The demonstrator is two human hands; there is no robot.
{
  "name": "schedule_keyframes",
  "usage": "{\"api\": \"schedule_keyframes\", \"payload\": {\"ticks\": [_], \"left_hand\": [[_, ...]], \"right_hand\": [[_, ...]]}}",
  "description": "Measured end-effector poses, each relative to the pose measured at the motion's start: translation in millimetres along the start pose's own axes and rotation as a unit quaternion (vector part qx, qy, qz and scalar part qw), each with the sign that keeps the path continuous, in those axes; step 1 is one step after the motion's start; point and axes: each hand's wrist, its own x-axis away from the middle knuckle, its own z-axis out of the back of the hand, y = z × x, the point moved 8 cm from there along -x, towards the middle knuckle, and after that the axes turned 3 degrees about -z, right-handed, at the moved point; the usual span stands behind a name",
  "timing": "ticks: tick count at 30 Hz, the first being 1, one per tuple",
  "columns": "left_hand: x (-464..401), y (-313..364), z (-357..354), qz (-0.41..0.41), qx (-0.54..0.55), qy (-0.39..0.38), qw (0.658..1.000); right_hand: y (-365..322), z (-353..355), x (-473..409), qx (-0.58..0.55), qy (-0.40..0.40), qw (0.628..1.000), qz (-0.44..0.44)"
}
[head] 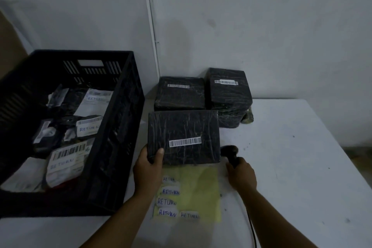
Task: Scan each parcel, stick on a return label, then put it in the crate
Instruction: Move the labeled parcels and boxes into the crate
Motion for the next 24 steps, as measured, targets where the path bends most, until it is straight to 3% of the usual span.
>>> {"api": "schedule_keyframes", "payload": {"ticks": [3,10,17,24], "left_hand": [[0.1,0.8,-0.4,0.002,-0.002,-0.003,1.000],[2.5,1.7,-1.4,0.008,-0.011,0.007,1.000],[5.6,-0.5,-5.0,0.012,0.001,0.041,0.999],[5.5,-5.8,-2.6,0.020,0.009,0.023,0.999]], "right_hand": [[-2.8,1.2,-0.1,-0.031,-0.008,0.999,0.000],[-8.3,29.9,30.1,-0.259,-0.064,0.964,-0.015],[-22.5,55.0,79.7,-0.316,-0.103,0.943,0.021],[-57.6,40.0,148.6,-0.294,-0.170,0.939,0.060]]}}
